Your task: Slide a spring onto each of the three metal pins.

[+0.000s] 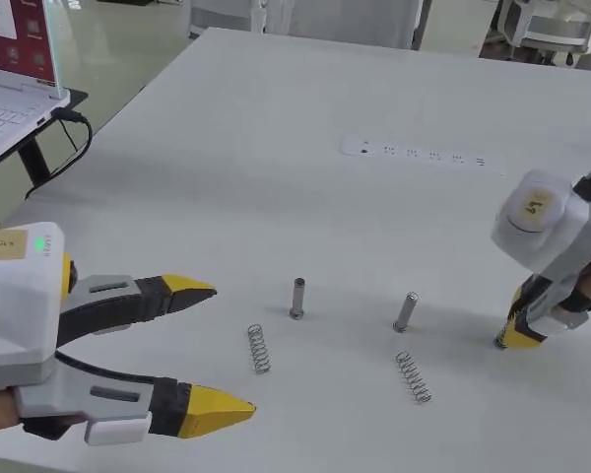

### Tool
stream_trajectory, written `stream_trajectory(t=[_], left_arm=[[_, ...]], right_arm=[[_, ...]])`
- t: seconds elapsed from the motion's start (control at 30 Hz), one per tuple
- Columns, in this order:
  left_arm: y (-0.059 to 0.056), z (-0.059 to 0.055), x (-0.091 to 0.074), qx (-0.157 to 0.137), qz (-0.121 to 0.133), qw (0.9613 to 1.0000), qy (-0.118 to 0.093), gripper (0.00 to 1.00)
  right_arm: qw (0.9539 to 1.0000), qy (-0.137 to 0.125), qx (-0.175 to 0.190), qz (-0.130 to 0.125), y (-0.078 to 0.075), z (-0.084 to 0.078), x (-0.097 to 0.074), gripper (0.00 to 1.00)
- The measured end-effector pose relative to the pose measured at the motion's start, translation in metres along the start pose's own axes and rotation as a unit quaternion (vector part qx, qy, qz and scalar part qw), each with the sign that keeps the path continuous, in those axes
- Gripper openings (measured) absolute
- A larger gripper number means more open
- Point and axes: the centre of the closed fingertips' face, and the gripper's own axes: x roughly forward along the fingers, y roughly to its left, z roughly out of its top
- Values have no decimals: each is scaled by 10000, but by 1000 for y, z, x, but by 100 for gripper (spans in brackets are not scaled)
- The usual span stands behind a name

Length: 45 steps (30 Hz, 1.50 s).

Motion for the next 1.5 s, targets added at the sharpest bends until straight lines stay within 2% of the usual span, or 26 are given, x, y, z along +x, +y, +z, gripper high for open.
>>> stream_trajectory(t=[0.17, 0.67, 0.83, 1.13, 1.5], left_arm=[[0, 1, 0, -1, 0, 10000, -7, 67], [-3, 0, 2, 1, -39, 10000, -6, 67], [-4, 1, 4, 23, -71, 10000, -11, 67], [-6, 4, 6, 78, -132, 9999, -15, 67], [-10, 6, 7, 133, -187, 9997, -38, 67]], right_arm=[[10000, -60, 56, -30, 0, -4, -4, 22], [9994, -152, 287, -95, 6, -21, -12, 22], [9992, -160, 352, -100, 14, -26, -13, 22], [9982, -292, 530, -44, 32, -26, -13, 22], [9969, -494, 617, 54, 52, -16, -14, 21]])
